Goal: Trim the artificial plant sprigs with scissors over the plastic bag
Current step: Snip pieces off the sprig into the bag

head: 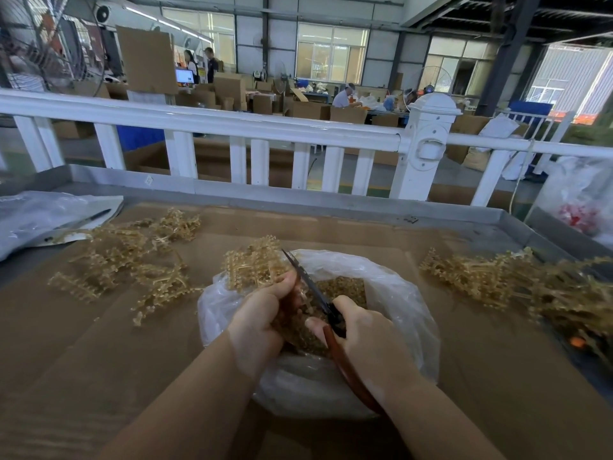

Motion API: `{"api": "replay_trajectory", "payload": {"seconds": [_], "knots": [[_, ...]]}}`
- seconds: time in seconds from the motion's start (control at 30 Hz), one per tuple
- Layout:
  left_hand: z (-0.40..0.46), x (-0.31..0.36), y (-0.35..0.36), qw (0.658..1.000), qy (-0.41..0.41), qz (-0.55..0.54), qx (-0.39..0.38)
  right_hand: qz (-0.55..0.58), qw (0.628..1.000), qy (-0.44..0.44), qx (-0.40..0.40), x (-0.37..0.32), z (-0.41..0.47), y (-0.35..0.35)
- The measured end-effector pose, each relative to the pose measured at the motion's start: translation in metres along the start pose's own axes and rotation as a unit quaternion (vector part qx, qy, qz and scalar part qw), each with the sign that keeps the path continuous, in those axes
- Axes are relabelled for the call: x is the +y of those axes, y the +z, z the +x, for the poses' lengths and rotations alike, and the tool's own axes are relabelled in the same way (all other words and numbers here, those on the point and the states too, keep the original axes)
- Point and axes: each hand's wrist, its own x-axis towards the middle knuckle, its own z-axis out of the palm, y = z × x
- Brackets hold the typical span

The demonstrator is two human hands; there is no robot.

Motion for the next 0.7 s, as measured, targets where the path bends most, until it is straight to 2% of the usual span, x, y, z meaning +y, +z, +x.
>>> {"api": "replay_trajectory", "payload": {"seconds": [0.23,0.7], "knots": [[0.0027,0.0014,-0.0032,1.000,0.006,0.027,-0.002,0.012,1.000,-0.012,0.020,-0.0018,-0.0040,0.0022],[-0.0002,-0.0010,-0.0060,0.996,0.014,0.092,-0.004,0.016,1.000,-0.005,0.004,0.0021,0.0019,0.0045]]}}
